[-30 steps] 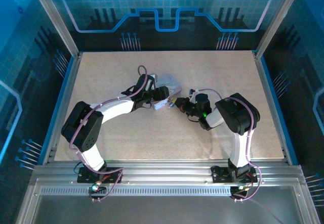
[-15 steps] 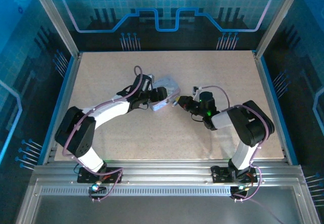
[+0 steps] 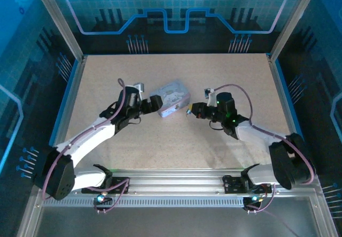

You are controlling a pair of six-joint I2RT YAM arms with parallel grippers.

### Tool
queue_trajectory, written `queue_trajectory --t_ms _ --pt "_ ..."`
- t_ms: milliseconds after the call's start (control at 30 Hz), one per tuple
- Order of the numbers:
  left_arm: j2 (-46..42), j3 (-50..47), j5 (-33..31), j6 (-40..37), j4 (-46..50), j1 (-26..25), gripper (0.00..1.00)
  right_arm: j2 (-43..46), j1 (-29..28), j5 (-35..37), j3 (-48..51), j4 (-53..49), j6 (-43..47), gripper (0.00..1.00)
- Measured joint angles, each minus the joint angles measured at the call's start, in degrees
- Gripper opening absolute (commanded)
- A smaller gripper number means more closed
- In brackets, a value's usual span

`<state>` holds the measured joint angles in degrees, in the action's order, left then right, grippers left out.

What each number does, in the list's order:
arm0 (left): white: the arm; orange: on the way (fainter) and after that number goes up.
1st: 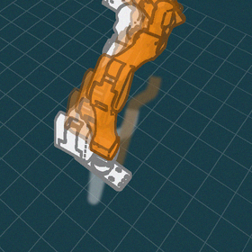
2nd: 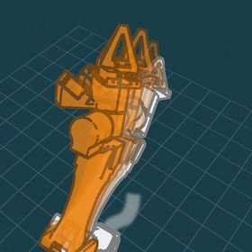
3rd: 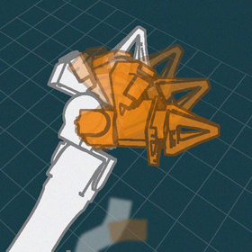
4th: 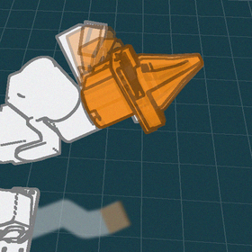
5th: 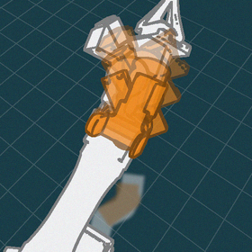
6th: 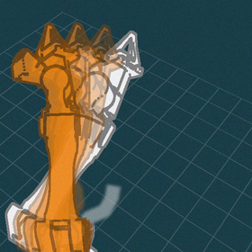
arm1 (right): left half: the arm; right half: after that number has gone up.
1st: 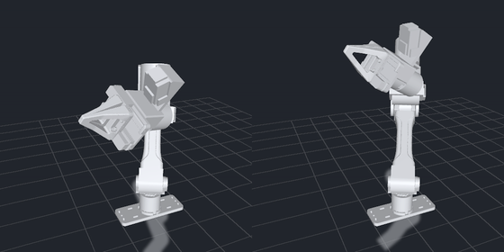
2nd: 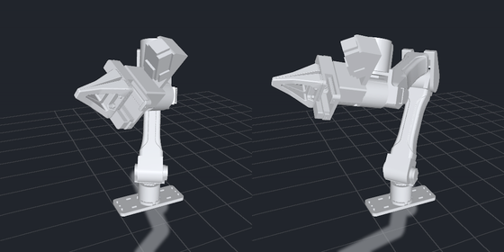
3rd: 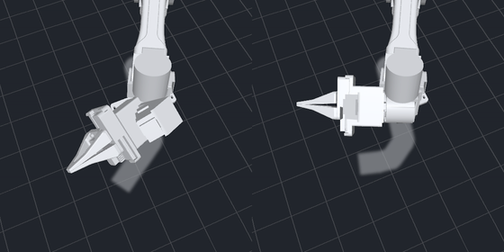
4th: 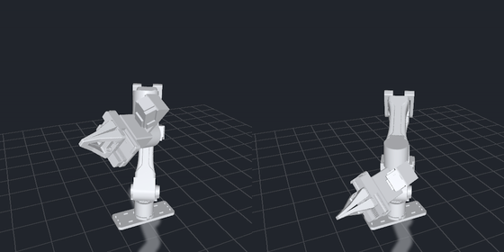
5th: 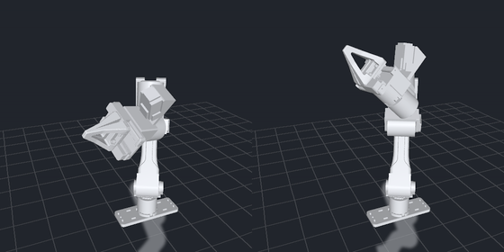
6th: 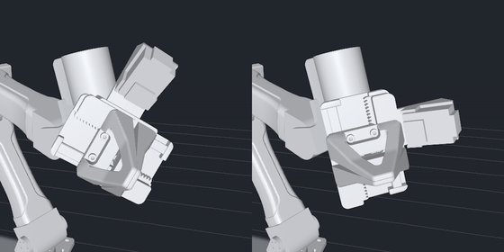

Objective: Unlock a padlock with a key

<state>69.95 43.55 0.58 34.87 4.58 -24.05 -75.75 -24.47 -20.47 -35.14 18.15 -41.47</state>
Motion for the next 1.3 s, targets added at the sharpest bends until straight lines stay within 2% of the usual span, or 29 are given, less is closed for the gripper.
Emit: queue_trajectory --t_ms 300,600,833,1300 --pt "-10.27 -9.77 -0.79 1.25 1.25 2.40 0.99 8.46 -1.73 -1.25 -0.33 -19.65 8.96 0.05" --pt "-13.49 -11.89 -0.79 2.51 2.32 2.91 0.99 10.47 -4.13 -1.22 0.15 -32.61 14.47 0.05" --pt "-13.51 -11.89 -0.79 2.73 2.78 2.91 0.99 6.45 -5.51 -1.20 1.07 -34.93 16.11 0.06" --pt "-13.49 -12.63 -0.79 3.82 2.99 2.91 0.99 -3.56 -7.48 -1.22 1.07 -32.63 16.24 0.08"
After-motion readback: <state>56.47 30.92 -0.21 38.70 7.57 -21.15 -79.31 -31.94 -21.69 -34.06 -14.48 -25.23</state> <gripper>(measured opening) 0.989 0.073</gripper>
